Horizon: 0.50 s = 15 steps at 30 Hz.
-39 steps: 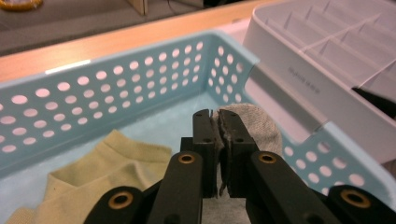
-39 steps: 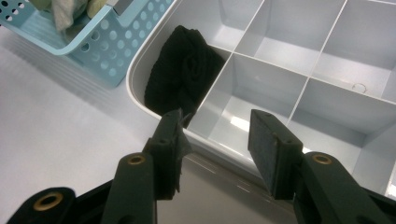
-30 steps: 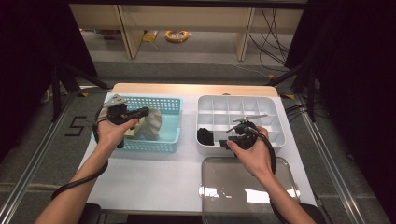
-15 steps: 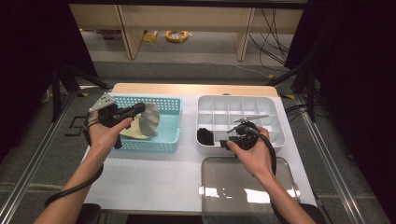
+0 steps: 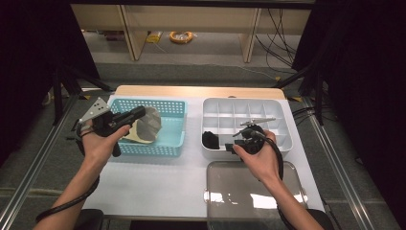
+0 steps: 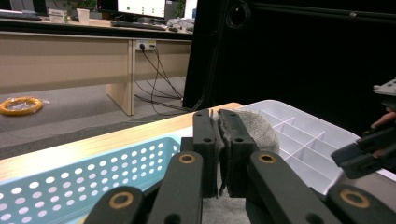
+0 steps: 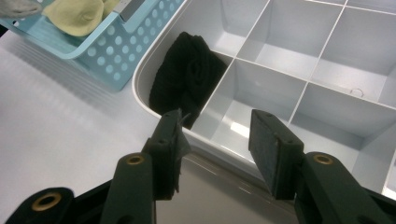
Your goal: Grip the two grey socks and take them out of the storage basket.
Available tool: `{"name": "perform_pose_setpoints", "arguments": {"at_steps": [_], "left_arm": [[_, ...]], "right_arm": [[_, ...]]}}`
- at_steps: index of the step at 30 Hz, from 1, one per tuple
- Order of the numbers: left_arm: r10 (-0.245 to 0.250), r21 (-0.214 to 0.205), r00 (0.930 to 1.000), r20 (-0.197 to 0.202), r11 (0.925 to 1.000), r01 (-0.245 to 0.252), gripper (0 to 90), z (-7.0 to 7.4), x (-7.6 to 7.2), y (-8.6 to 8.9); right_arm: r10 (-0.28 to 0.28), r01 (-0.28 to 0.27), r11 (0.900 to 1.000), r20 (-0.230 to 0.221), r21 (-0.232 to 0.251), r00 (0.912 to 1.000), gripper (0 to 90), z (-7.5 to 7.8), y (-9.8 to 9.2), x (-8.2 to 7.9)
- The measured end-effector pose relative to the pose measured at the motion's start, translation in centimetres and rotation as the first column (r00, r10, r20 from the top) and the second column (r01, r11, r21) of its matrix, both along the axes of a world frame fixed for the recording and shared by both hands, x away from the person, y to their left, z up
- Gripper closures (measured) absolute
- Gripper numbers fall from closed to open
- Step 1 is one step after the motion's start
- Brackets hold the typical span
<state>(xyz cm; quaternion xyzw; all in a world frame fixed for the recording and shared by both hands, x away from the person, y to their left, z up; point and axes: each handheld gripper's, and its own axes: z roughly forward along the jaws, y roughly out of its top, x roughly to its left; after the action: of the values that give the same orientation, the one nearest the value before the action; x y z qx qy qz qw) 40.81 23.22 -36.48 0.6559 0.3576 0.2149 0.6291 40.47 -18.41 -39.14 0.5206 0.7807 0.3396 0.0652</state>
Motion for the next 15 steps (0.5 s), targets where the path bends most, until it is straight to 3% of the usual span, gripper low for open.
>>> {"name": "perform_pose_setpoints", "arguments": {"at_steps": [11, 13, 14, 15], "left_arm": [[-0.019, -0.009, 0.9993, 0.031, 0.9998, 0.019, 86.0, 0.6, -2.9, 1.0], [-0.023, -0.007, 0.9992, 0.031, 0.9997, 0.023, 86.0, 0.5, -3.3, 1.2], [-0.023, -0.008, 0.9992, 0.032, 0.9997, 0.024, 86.0, 0.5, -3.6, 1.2], [-0.024, -0.006, 0.9992, 0.031, 0.9997, 0.024, 86.0, 0.4, -3.7, 1.3]], "right_arm": [[0.014, -0.014, 0.9999, 0.003, -0.004, 0.9999, 55.5, 0.2, 0.2, -0.2], [0.034, -0.034, 0.9994, 0.032, -0.011, 0.9989, 55.5, 0.1, 0.1, 0.0], [0.018, -0.018, 0.9998, 0.006, -0.013, 0.9998, 55.5, 0.2, 0.2, -0.2], [0.019, -0.019, 0.9997, 0.008, -0.013, 0.9998, 55.5, 0.2, 0.3, -0.2]]}}
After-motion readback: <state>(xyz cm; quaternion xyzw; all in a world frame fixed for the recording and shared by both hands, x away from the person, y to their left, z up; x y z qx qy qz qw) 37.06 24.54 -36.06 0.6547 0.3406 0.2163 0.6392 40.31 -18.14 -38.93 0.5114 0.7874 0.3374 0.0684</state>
